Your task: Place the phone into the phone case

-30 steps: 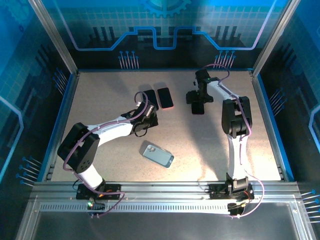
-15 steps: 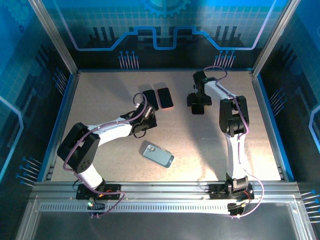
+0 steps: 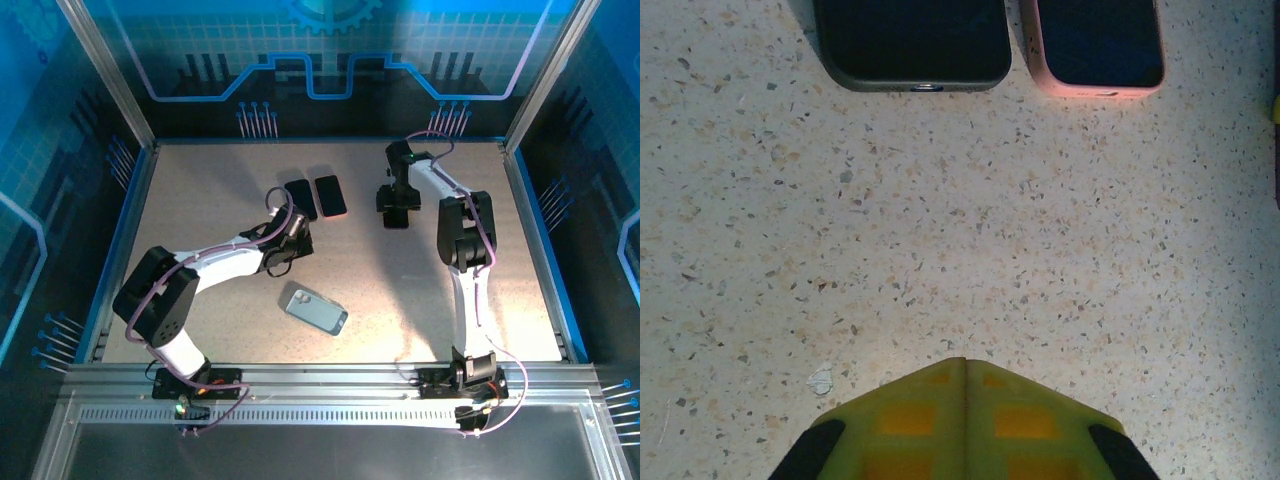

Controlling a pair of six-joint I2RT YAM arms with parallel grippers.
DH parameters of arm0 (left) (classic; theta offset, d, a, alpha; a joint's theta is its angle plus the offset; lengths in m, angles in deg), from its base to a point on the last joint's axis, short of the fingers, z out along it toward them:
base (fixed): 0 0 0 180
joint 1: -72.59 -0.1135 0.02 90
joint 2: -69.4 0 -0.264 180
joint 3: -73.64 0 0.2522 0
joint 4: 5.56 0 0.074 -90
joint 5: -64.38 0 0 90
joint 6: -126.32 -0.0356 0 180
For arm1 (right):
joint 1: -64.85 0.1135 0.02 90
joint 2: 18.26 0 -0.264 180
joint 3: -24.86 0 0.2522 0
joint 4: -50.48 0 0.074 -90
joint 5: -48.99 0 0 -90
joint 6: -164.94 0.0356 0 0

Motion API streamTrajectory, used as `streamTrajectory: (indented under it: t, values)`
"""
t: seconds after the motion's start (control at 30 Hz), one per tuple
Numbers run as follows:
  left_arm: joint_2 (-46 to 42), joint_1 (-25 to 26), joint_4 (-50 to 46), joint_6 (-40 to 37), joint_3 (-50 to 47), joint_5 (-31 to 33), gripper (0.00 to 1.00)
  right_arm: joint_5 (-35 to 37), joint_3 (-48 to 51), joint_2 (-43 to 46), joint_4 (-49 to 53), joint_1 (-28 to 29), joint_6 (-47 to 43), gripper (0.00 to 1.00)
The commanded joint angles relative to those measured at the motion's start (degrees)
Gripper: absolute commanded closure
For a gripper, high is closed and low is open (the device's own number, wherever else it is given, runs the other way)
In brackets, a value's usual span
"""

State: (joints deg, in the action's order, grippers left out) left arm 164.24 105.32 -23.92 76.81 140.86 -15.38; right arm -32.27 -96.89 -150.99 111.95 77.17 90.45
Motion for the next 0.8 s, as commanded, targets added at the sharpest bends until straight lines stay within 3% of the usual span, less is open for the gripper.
streamTrajectory:
  t: [0.0, 0.43, 0.77]
  values:
    - [-2.03, -0.48, -0.06, -0.17, -0.72, 0.20, 1.00, -1.99, 4.58, 1.45, -0.45, -0.02, -1.44, 0.50]
    - [-0.91, -0.48, 3.85, 0.45, 1.11, -6.09, 0.65, -7.41, 19.57, 18.55, -5.09, 1.43, -7.66, 0.51]
    - [2.56, -0.50, 9.27, 2.34, 2.95, -13.62, 0.54, -10.74, 28.16, 26.82, -7.40, 5.66, -7.98, 0.51]
